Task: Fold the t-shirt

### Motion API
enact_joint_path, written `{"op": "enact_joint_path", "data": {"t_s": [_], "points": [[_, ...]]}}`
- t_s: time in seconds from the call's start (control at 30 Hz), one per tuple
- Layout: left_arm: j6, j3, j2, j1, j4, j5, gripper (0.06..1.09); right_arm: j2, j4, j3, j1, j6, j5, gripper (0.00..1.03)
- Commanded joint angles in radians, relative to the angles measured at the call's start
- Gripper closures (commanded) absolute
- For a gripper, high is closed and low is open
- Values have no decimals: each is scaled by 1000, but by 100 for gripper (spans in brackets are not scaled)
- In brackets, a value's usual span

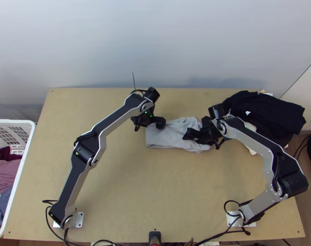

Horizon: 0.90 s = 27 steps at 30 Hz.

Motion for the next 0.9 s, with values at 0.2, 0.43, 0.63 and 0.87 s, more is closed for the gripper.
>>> {"op": "enact_joint_path", "data": {"t_s": [0.2, 0.43, 0.63, 0.87], "points": [[6, -6, -29, 35, -15, -34, 11, -164, -11, -52, -64, -34, 6, 4], [-9, 8, -144, 24, 0, -34, 11, -285, -16, 101, 47, -46, 56, 4], [-18, -18, -273, 39, -61, -35, 11, -329, -27, 96, 235, -252, 242, 4], [-8, -70, -422, 78, -118, -35, 11, -337, 21, -60, 456, -542, 420, 4]]}}
